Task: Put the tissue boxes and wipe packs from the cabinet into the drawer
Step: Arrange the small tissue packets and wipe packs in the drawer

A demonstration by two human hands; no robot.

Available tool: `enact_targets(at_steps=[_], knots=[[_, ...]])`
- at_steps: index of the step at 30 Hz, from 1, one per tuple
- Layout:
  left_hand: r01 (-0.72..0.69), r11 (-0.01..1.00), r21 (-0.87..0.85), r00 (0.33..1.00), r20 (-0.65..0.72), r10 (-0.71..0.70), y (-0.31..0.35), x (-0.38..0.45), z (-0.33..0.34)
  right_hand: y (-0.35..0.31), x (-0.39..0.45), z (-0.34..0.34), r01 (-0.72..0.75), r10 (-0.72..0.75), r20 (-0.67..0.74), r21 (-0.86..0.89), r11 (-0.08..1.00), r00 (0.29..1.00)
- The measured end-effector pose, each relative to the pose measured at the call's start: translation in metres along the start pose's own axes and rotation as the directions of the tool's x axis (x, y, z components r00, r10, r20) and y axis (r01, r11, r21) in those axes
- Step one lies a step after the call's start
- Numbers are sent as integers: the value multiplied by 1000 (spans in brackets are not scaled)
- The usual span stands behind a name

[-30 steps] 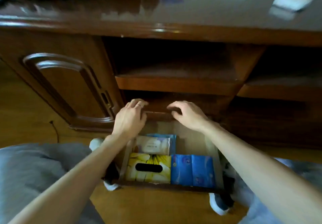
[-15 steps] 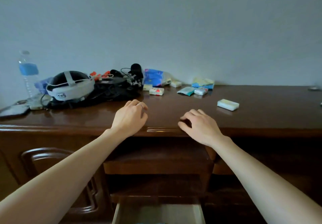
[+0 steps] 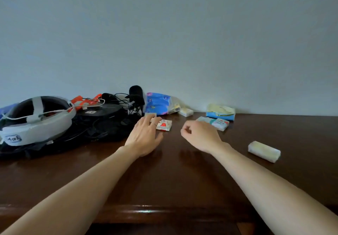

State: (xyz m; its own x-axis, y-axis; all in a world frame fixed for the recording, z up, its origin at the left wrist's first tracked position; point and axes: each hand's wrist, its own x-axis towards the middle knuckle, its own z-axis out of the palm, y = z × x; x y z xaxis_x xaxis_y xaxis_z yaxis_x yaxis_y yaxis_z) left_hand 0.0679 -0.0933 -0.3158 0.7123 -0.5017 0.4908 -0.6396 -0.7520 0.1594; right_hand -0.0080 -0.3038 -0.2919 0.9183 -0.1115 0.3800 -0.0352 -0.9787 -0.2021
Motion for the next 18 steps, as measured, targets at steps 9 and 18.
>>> enact_targets(at_steps=[9,18], knots=[[-99,993,65,992,82,94,-43,66,55,19,181,70,-116,122,67,-84,990,990],[8,1000,-1,985,174,-7,-50,108,74,59,224,110,-96,128,220,-149,984,967]])
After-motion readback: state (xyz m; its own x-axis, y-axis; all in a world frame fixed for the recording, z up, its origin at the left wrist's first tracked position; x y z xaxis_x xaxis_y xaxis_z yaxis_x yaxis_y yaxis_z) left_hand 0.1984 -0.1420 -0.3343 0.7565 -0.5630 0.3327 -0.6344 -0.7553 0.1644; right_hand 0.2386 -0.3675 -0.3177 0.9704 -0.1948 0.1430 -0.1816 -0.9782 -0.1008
